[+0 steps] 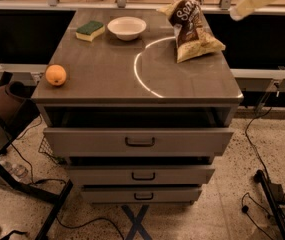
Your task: Move brown chip bag near orange
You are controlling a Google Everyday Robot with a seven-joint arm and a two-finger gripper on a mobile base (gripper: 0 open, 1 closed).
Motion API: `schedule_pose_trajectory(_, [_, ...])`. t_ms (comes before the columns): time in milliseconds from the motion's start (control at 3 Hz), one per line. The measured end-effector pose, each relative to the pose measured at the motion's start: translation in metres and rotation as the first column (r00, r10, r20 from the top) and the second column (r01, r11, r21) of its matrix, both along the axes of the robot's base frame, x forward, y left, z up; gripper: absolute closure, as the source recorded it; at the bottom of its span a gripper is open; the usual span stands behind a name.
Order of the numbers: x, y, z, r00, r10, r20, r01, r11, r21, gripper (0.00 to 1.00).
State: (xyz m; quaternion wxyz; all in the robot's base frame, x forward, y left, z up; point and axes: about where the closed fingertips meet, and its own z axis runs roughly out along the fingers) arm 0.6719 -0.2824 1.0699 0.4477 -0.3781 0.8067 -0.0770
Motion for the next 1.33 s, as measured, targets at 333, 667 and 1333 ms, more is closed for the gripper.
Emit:
schedule_pose_trajectory(333, [0.030,-0.032,0.031,0.9791,-0.147,0.140,0.132,0.985,0.109,0.00])
schedule_pose_trajectory(667, [0.041,-0.037,0.038,0.9627,-0.203,0.178,0.173,0.970,0.172,0.00])
schedule_pose_trajectory(1333, [0.067,-0.019,0.004,0.9786,-0.181,0.097,0.157,0.963,0.220,0.00])
